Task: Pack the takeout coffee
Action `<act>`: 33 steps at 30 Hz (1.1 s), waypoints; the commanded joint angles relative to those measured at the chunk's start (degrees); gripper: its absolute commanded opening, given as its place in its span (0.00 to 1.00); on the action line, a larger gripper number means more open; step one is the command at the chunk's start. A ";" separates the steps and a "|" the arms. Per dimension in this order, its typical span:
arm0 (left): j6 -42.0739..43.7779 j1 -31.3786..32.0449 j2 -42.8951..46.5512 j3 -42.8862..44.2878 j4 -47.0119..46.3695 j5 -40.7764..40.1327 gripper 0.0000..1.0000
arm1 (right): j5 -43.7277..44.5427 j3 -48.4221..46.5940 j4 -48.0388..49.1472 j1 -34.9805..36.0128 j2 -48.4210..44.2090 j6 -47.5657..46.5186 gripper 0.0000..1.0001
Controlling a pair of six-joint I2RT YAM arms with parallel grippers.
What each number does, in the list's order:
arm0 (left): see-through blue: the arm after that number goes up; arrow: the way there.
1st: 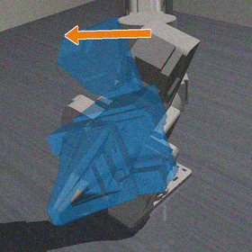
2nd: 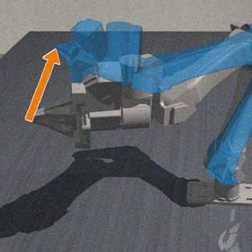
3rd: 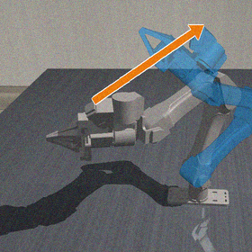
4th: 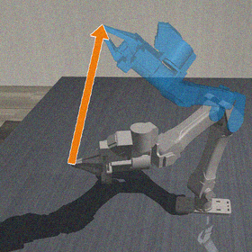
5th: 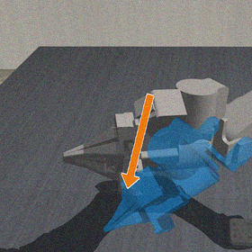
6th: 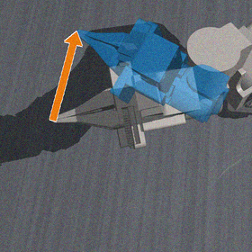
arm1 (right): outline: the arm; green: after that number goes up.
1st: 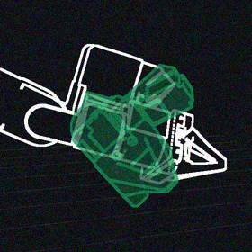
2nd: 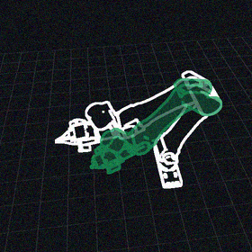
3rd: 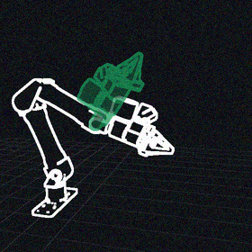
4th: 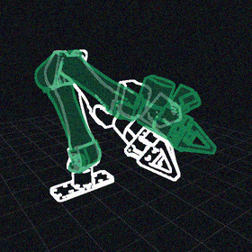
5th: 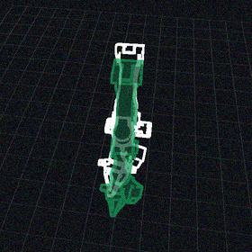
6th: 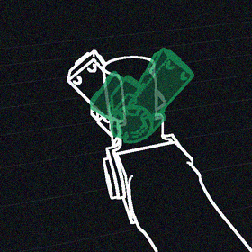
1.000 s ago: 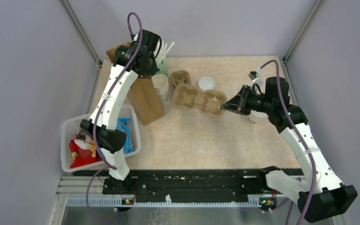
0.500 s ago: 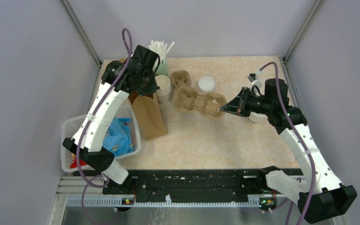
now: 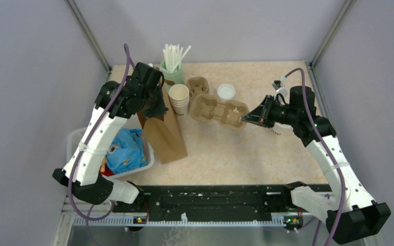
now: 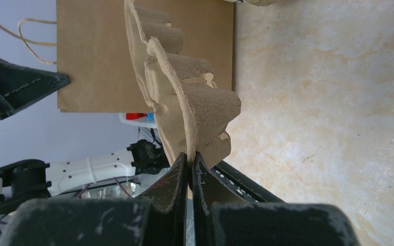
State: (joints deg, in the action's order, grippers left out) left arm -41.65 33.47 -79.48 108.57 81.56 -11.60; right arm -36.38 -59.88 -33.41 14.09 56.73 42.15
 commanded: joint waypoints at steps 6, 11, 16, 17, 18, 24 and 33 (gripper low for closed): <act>6.58 0.23 6.68 -3.31 -0.60 6.15 0.00 | 4.59 -1.89 -0.77 -0.21 -1.78 0.64 0.00; 7.08 0.19 10.74 -5.73 -0.52 9.57 0.00 | 6.01 -1.76 -1.34 -0.20 -2.37 0.91 0.00; 6.12 0.21 12.84 -8.15 -0.52 14.94 0.00 | 7.59 -3.00 -2.63 -0.20 -2.80 0.67 0.00; 6.41 0.23 13.18 -8.27 -0.52 15.41 0.00 | 8.11 -3.35 -3.03 -0.20 -2.96 0.53 0.00; 6.58 0.24 13.46 -8.39 -0.52 15.92 0.00 | 8.42 -3.62 -3.45 -0.20 -3.14 0.44 0.00; 16.78 0.22 14.71 -10.74 -5.16 26.43 0.00 | 10.08 -5.03 -5.84 -0.20 -4.23 -0.46 0.00; 27.53 1.91 10.15 -12.19 -17.54 39.27 0.00 | 25.06 -20.50 -22.61 -0.19 -1.65 -13.23 0.00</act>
State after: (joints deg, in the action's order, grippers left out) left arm -19.92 33.69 -66.72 95.53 73.14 20.69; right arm -21.34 -70.87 -47.88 14.09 54.39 36.93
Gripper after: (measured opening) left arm 0.005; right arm 0.011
